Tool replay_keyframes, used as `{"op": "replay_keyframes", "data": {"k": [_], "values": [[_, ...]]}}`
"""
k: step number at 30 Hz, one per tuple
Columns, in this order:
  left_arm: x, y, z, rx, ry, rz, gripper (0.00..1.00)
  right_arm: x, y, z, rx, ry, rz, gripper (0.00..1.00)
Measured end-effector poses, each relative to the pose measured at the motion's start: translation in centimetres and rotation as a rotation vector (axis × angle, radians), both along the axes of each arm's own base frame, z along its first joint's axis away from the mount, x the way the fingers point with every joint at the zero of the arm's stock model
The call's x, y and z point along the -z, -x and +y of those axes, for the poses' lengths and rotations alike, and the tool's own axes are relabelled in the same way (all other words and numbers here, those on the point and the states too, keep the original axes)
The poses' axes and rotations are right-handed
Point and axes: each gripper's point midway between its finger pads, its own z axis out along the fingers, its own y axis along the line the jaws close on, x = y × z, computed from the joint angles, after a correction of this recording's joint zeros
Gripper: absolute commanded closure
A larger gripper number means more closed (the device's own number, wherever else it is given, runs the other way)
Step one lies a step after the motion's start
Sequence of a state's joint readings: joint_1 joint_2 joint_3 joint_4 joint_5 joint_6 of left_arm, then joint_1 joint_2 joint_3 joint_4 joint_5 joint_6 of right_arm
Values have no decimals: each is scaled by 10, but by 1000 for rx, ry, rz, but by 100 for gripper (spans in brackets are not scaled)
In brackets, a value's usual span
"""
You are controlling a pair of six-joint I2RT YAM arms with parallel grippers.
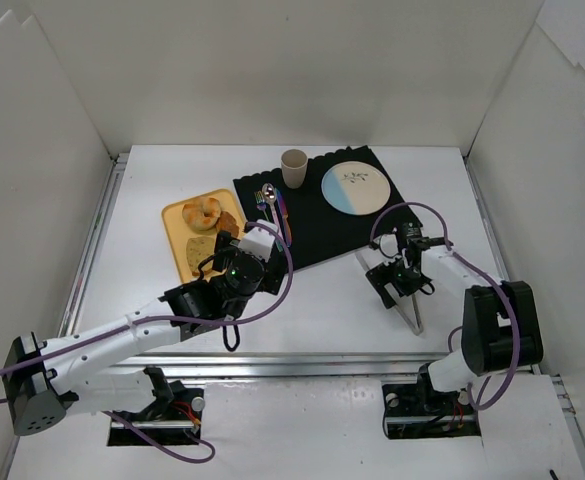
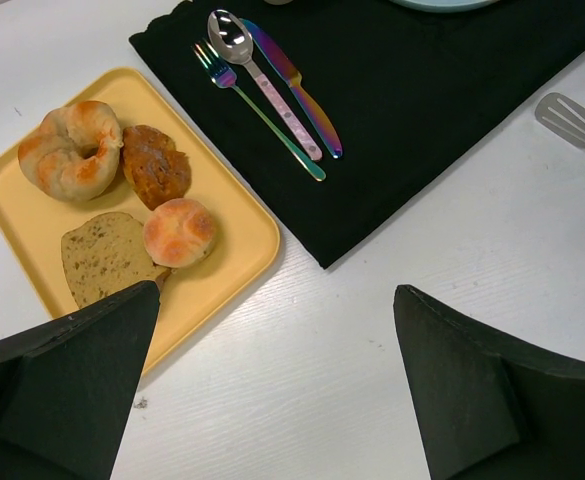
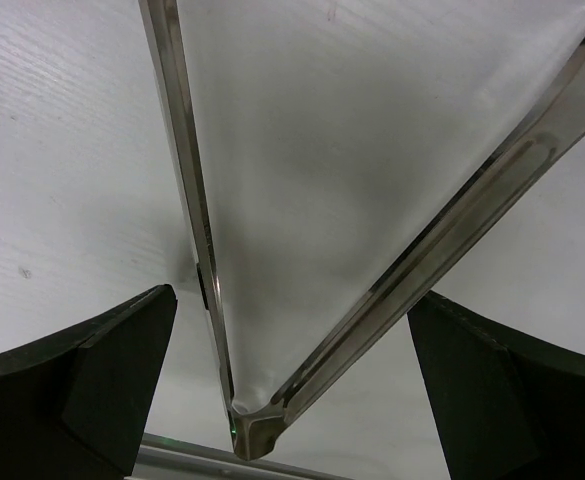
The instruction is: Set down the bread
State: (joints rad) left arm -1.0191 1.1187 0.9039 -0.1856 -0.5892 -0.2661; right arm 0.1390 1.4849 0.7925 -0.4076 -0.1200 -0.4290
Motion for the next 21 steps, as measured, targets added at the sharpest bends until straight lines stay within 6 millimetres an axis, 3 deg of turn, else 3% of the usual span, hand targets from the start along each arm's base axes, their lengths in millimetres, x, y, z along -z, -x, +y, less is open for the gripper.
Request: {"op": "replay_keyframes", "data": {"k": [13, 16, 18, 21], "values": [[0, 0, 1, -3, -5, 1, 1, 7, -5, -1, -3, 24, 34, 4], [0, 0, 1, -3, -5, 1, 1, 7, -4, 0, -5, 24, 34, 9], [0, 0, 1, -3, -5, 1, 1, 7, -5, 0, -8, 25, 33, 21], [0, 0, 1, -3, -5, 1, 1, 7, -5, -1, -4, 31, 32, 26]]}}
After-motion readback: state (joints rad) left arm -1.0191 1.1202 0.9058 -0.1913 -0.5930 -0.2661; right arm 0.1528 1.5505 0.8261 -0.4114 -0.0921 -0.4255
